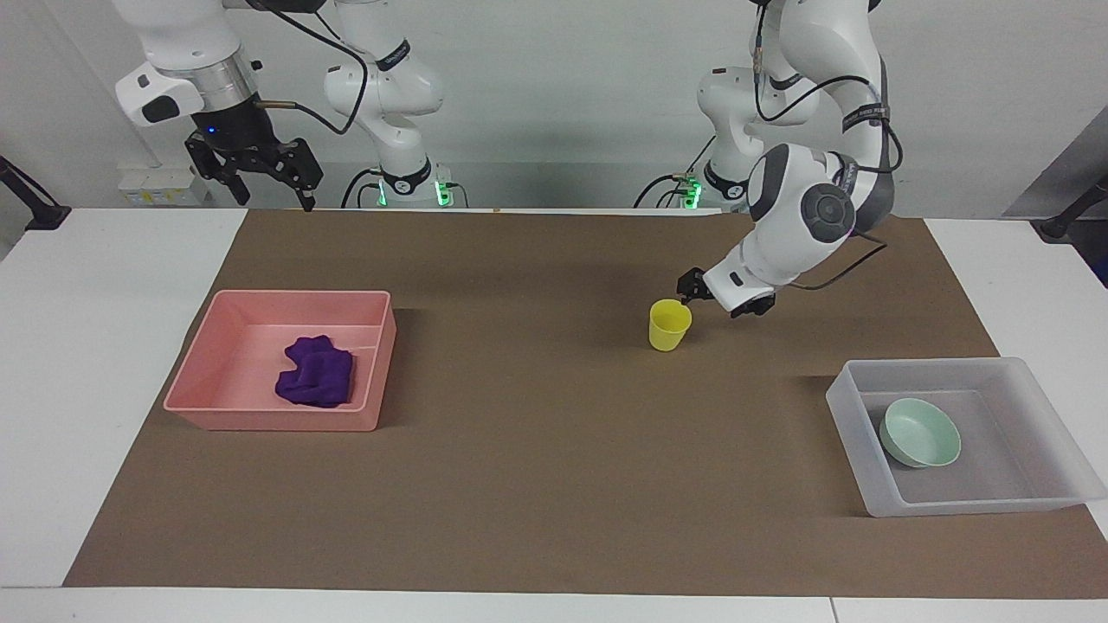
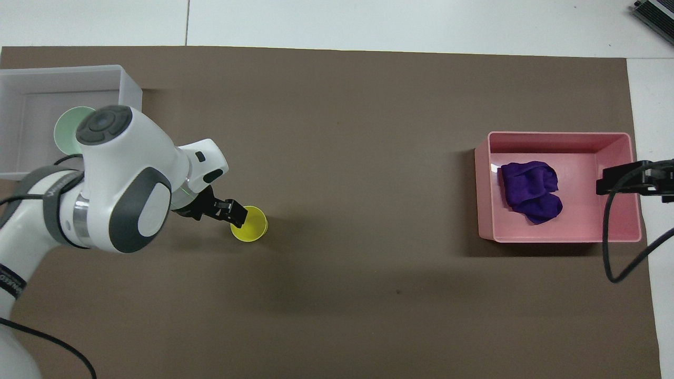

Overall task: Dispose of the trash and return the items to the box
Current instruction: 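Reach the left gripper to the yellow cup and grasp its rim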

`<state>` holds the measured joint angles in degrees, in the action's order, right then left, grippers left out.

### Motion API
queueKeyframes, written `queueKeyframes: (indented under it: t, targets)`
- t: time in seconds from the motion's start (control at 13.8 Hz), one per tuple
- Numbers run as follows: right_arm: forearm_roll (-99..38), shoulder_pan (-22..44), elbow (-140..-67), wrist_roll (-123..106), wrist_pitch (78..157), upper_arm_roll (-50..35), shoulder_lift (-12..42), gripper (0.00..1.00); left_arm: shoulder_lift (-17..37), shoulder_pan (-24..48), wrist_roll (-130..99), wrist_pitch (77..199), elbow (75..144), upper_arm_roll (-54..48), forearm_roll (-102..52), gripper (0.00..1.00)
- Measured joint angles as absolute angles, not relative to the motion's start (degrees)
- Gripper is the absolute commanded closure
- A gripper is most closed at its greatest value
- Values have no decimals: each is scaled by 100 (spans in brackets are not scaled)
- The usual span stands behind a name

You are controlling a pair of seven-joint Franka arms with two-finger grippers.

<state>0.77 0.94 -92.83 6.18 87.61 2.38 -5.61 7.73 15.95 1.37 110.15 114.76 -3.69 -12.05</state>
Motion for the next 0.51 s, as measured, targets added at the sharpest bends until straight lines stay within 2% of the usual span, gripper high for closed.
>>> queueKeyframes:
  t: [0.07, 0.14, 0.22, 0.29, 0.51]
  targets:
    - [77, 94, -9315, 611, 8769, 238, -567, 0, 762, 1702, 137, 11309, 11710, -372, -1217, 10]
    - [77, 94, -9327, 609, 8770, 238, -573, 0, 763, 1777, 136, 11520, 11861, -370, -1224, 62]
    - [77, 94, -9332, 608, 8770, 238, -582, 0, 764, 1822, 136, 11632, 11944, -370, -1225, 87]
    - [77, 94, -9341, 607, 8770, 237, -597, 0, 764, 1838, 136, 11668, 11970, -365, -1226, 100]
    - [77, 94, -9390, 606, 8770, 233, -634, 0, 762, 1838, 141, 11691, 11970, -337, -1226, 100]
